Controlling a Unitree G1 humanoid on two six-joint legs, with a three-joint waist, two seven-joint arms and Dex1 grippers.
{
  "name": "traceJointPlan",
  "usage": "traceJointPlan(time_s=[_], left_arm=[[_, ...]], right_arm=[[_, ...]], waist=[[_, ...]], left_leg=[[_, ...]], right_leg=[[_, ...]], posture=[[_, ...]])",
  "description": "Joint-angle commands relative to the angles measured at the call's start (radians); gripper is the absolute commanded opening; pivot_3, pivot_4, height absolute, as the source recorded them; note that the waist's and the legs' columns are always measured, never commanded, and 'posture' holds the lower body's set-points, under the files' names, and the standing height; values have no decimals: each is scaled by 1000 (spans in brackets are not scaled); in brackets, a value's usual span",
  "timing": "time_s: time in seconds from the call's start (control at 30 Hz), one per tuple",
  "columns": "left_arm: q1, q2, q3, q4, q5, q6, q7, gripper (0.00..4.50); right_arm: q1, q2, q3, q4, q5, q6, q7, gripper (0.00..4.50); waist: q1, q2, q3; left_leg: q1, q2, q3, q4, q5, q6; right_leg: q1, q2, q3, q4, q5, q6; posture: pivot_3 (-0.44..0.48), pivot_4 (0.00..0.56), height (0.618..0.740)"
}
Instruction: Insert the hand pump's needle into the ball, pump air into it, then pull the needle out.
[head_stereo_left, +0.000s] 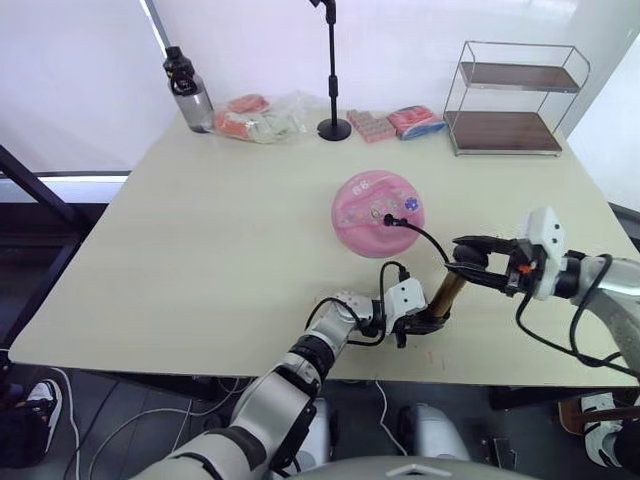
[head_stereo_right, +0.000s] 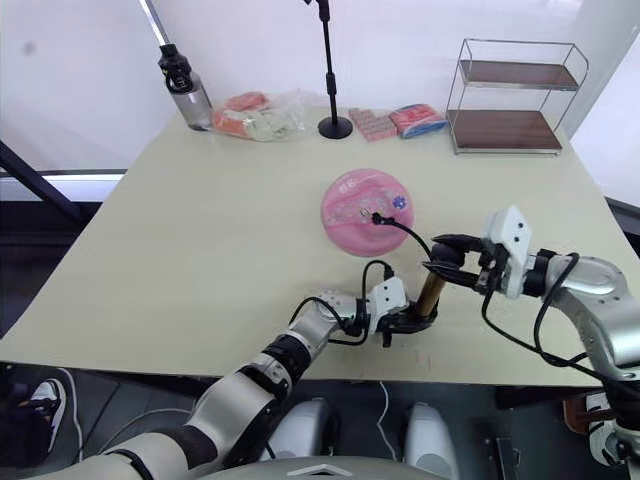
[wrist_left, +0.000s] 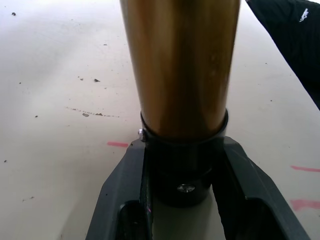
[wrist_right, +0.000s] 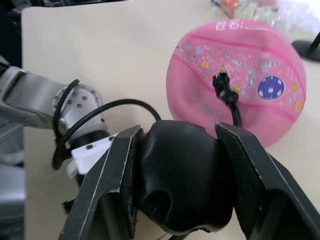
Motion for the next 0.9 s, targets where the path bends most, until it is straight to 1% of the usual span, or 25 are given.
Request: traceJointPlan(time_s=[0.03, 0.1, 0.13, 0.23, 0.4, 0.53, 0.6, 0.67, 0.73, 0.8, 0.87, 0.9], left_arm=[[36, 32, -26, 64, 51, 34, -5, 1097], [36, 33, -26, 64, 51, 33, -7, 1097], [36, 33, -26, 65, 51, 32, -8, 1097], [38, 34, -27, 65, 53, 31, -10, 1097], [39, 36, -28, 65, 54, 28, -12, 1097], [37, 34, -26, 70, 53, 20, -4, 1097], [36, 33, -24, 73, 53, 17, 1, 1097], [37, 31, -25, 80, 55, 14, 8, 1097], [42, 30, -29, 85, 59, 8, 15, 1097], [45, 30, -29, 90, 61, 3, 21, 1097], [45, 30, -26, 94, 61, -2, 27, 1097], [44, 31, -25, 103, 62, -8, 33, 1097]], right_arm=[[-89, -69, -167, -47, 166, 99, 20, 1911], [-110, -87, -196, -53, 205, 136, 23, 1911], [-143, -106, -228, -46, 246, 167, 20, 1911], [-217, -144, -290, -33, 326, 232, 3, 1911], [-304, -185, -340, -14, 391, 296, -15, 1911], [-309, -181, -353, -40, 409, 306, -19, 1911], [-270, -172, -344, -75, 402, 304, -17, 1911], [-186, -150, -318, -123, 369, 288, -8, 1911], [-90, -117, -270, -168, 295, 226, 5, 1911], [-26, -78, -225, -186, 216, 147, 4, 1911], [18, -47, -187, -183, 149, 76, 9, 1911], [59, -27, -137, -164, 80, 7, 24, 1911]], waist=[[1, 4, 3], [3, 7, 4], [3, 7, 4], [4, 8, 5], [3, 9, 8], [3, 10, 10], [3, 10, 10], [6, 10, 10], [7, 8, 9], [5, 5, 6], [0, 4, 4], [-1, 3, 3]], left_leg=[[-2, 0, 0, 0, 0, 0], [-8, -1, 0, 1, 0, 0], [-12, -1, 0, 1, 0, 0], [-13, -2, -1, 1, 0, 0], [-14, -2, -1, 1, 0, 0], [-14, -2, -1, 1, 0, 0], [-14, -2, -1, 1, 0, 0], [-15, -2, -1, 1, 0, 0], [-14, -2, -1, 1, 0, 0], [-12, -2, -1, 1, 0, 0], [-10, -2, -1, 1, 0, 0], [-9, -2, -1, 2, 0, 0]], right_leg=[[-2, 0, 0, 0, 0, 0], [-7, -1, 0, 0, 0, 0], [-11, 0, 0, 0, 0, 0], [-11, 0, -1, 0, 0, 0], [-12, -1, -1, 0, 0, 0], [-12, -1, -1, 0, 0, 0], [-12, -1, -1, 0, 0, 0], [-13, -1, -1, 1, 0, 0], [-12, 0, -1, 1, 0, 0], [-9, 0, -2, 0, 0, 0], [-8, 0, -2, 1, 0, 0], [-7, 0, -2, 1, 0, 0]], posture=[[0, 150, 740], [0, 150, 740], [0, 150, 740], [0, 150, 740], [0, 150, 740], [0, 150, 740], [0, 150, 740], [0, 150, 740], [0, 150, 740], [0, 150, 740], [0, 150, 740], [0, 150, 740]])
